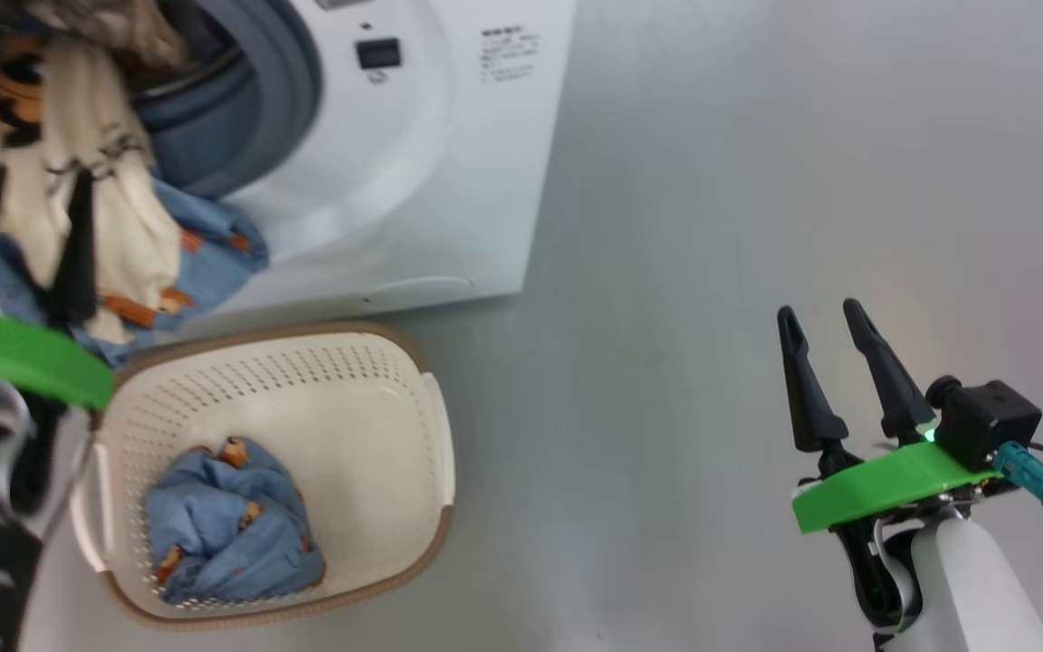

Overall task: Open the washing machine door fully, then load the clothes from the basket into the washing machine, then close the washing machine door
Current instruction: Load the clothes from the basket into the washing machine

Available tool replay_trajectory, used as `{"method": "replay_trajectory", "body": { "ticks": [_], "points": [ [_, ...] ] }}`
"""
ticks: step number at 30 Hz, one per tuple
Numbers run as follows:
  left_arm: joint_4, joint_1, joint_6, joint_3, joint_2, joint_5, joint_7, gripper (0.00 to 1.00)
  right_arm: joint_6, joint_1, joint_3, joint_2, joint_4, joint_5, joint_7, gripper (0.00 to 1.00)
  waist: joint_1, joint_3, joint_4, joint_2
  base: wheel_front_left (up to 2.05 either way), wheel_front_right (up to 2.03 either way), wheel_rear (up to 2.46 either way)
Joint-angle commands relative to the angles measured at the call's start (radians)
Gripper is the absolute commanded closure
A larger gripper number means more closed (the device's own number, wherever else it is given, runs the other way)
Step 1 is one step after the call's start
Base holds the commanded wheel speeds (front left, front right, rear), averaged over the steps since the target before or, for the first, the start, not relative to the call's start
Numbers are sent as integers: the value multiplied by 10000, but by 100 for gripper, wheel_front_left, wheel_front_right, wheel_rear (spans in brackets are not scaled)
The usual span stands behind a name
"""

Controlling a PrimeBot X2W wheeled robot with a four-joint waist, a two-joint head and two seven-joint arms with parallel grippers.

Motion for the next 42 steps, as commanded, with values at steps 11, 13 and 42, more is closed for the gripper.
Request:
{"method": "replay_trajectory", "body": {
  "ticks": [11,13,42],
  "points": [
    [-2573,3271,119,1846,-865,1639,-51,0,16,777,-5,-16,49,-177,-57,0,0,-1775,1093,0,0,0,0],
    [-2854,3746,123,2061,-1124,1809,-51,0,16,887,-29,-16,89,-178,-57,0,0,-1955,1152,0,0,0,0],
    [-4081,6126,-15,3210,-3334,3412,-51,0,16,1284,152,-16,277,115,-57,0,0,-2776,1103,0,0,0,0]
  ]
}}
